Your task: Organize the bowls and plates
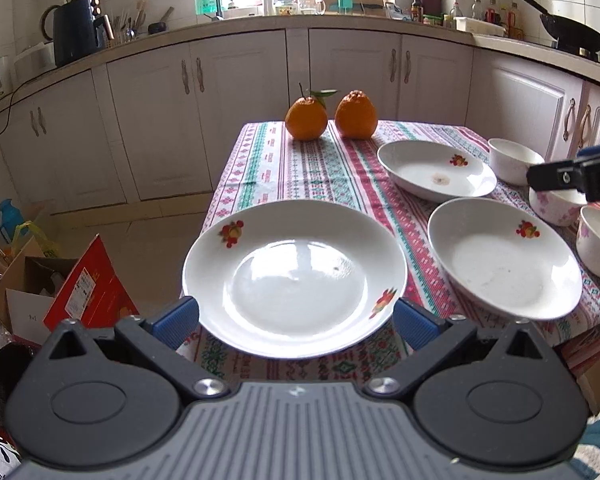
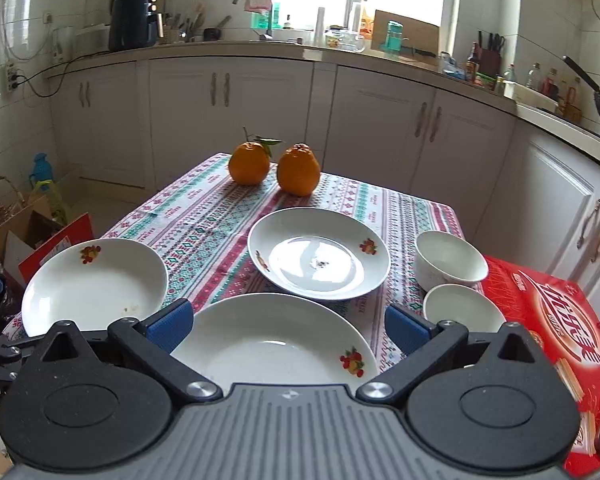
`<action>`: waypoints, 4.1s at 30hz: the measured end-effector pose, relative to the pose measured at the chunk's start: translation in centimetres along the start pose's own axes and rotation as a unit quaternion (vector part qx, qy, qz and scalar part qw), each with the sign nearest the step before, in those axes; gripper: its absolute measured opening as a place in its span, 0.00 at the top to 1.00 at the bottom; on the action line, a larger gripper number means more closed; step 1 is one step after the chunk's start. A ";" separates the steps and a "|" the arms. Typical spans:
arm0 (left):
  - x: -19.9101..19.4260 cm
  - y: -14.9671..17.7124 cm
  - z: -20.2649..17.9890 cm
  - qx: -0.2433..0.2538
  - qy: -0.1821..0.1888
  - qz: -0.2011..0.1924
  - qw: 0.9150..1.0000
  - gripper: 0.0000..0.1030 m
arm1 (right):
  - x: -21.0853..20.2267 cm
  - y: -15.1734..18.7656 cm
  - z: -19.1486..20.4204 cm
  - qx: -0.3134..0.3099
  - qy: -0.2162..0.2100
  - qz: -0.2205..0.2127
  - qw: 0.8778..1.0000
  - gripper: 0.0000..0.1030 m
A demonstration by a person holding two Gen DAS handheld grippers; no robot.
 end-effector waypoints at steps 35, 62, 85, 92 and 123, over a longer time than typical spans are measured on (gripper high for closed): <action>6.3 1.7 2.0 0.035 0.061 0.052 0.996 0.00 | 10.3 -4.7 7.9 -0.072 -0.114 0.088 0.987 0.00; 5.6 2.1 2.4 0.056 0.085 0.018 0.995 0.01 | 16.1 -5.7 14.7 -0.164 -0.279 0.168 0.931 0.00; 5.6 1.7 2.7 0.095 0.121 0.015 0.988 0.01 | 18.7 -6.4 15.6 -0.145 -0.356 0.207 0.900 0.18; 5.6 1.6 2.7 0.099 0.125 0.020 0.987 0.02 | 18.6 -6.4 15.6 -0.146 -0.357 0.210 0.898 0.18; 10.6 -4.1 3.3 0.141 0.143 0.002 0.980 0.02 | 23.5 -11.5 10.9 -0.099 -0.303 0.178 0.931 0.18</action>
Point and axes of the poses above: each gripper's, at about its wrist camera, not at the fingertips, and x roughly the way its jaws point, z to its left, y to its underside, the point moved 8 cm from there along x, roughly the way its jaws point, and after that the axes turned 10 degrees about z, right-handed, at the moved point
